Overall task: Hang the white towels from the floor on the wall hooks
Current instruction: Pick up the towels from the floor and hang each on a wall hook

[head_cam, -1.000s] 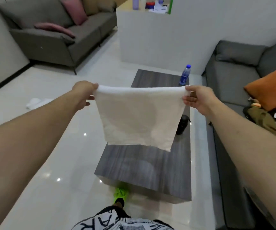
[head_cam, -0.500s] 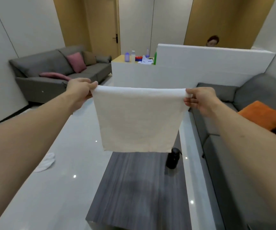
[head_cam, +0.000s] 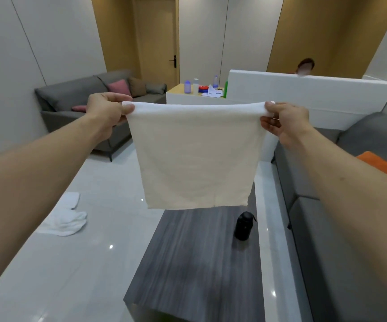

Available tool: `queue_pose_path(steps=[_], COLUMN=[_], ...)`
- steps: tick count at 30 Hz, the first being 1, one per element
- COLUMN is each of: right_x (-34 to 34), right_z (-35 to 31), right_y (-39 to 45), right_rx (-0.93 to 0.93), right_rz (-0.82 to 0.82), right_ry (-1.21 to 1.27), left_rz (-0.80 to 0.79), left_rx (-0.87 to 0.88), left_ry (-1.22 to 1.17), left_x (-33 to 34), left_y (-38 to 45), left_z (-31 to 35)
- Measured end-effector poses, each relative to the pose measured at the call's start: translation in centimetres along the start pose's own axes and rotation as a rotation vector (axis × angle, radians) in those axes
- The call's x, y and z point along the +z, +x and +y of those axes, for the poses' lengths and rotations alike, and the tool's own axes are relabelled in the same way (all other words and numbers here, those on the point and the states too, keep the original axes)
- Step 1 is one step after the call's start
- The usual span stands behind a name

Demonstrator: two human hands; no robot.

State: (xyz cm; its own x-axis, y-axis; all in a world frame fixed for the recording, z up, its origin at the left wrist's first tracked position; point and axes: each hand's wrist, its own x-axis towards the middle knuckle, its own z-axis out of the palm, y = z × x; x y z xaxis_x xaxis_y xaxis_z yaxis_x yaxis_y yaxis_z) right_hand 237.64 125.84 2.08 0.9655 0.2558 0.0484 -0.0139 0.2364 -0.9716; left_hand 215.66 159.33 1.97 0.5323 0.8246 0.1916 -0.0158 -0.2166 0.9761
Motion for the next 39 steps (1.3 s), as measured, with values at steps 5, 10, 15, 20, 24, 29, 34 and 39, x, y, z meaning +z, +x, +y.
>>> queue_pose_path(steps=[5, 10, 15, 20, 24, 29, 34, 39], right_x=[2.9, 8.2, 17.7, 29.2, 37.4, 47.2, 58.0, 68.6], right_z=[-0.1, 1.3, 4.0, 7.1, 8.2, 8.9, 12.4, 16.3], right_y=[-0.4, -1.6, -5.4, -12.7, -20.0, -28.7, -37.7, -47.2], right_rx=[-0.028, -0.003, 0.079, 0.194, 0.129, -0.158, -0.175, -0.081], right_rz=[-0.069, -0.197, -0.348, -0.428, -0.757, -1.176, -1.235, -1.360], right_ry=[0.014, 0.102, 0.127, 0.135, -0.048, -0.430, -0.413, -0.336], left_rz=[0.086, 0.251, 0.290, 0.406, 0.481, 0.435, 0.326, 0.405], left_rx=[0.065, 0.111, 0.047, -0.080, -0.097, -0.124, -0.164, -0.264], left_ry=[0.171, 0.316, 0.127, -0.239, -0.241, -0.190, 0.102, 0.371], left_x=[-4.4, -10.4, -19.6, -30.3, -40.6, -54.5, -67.6, -79.4], left_y=[0.0, -1.0, -2.3, -4.7, -7.1, -11.9, -18.1, -26.3], left_z=[0.1, -0.8, -2.9, -3.7, -3.9, -3.8, -4.1, -6.2])
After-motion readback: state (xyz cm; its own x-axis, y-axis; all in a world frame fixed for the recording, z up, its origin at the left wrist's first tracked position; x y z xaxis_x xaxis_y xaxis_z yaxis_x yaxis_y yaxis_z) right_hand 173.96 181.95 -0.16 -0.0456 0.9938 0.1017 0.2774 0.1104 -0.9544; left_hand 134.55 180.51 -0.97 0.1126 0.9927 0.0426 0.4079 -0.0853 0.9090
